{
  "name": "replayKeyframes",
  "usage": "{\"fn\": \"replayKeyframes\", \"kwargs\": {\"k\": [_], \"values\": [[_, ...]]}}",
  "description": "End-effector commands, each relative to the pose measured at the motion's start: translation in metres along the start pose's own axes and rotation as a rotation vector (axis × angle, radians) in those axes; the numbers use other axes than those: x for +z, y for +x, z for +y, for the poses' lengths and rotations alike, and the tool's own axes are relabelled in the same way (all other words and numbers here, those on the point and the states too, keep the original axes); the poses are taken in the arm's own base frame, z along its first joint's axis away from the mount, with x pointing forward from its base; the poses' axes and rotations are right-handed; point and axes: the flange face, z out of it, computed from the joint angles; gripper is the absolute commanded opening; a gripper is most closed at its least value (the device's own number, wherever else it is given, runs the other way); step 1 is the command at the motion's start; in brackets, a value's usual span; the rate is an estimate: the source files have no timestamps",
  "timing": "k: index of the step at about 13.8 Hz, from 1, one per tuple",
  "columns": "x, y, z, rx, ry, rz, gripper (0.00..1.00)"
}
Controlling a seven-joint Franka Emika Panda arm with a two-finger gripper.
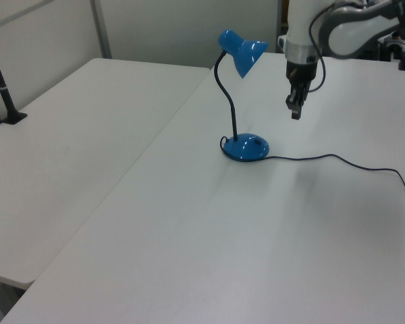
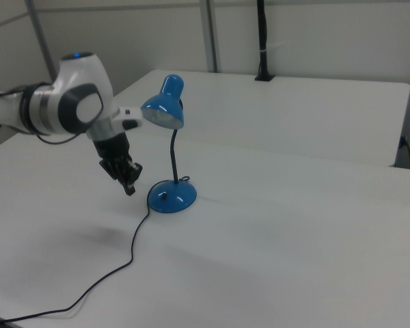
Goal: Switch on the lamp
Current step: 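Lower the closed gripper down onto the switch on the lamp base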
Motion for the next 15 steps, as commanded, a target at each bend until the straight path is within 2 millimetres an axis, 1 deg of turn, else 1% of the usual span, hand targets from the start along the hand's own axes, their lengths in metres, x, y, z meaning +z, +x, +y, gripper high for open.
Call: {"fn": "replayKeyframes", "kwargs": {"k": [1, 4, 9, 10, 11, 12, 13, 15], "values": [[0.045, 0.003, -0.011, 0.041, 0.033, 0.051, 0.01], [0.068, 0.012, -0.016, 0.082, 0.046, 0.076, 0.00], [0.078, 0.025, -0.018, 0.109, 0.069, 0.162, 0.00], [0.081, 0.030, -0.020, 0.109, 0.081, 0.195, 0.00], [0.079, 0.033, -0.019, 0.111, 0.085, 0.211, 0.00], [0.083, 0.036, -0.018, 0.112, 0.087, 0.217, 0.00], [0.082, 0.037, -0.020, 0.108, 0.091, 0.235, 0.00], [0.081, 0.041, -0.019, 0.066, 0.069, 0.283, 0.00]]}}
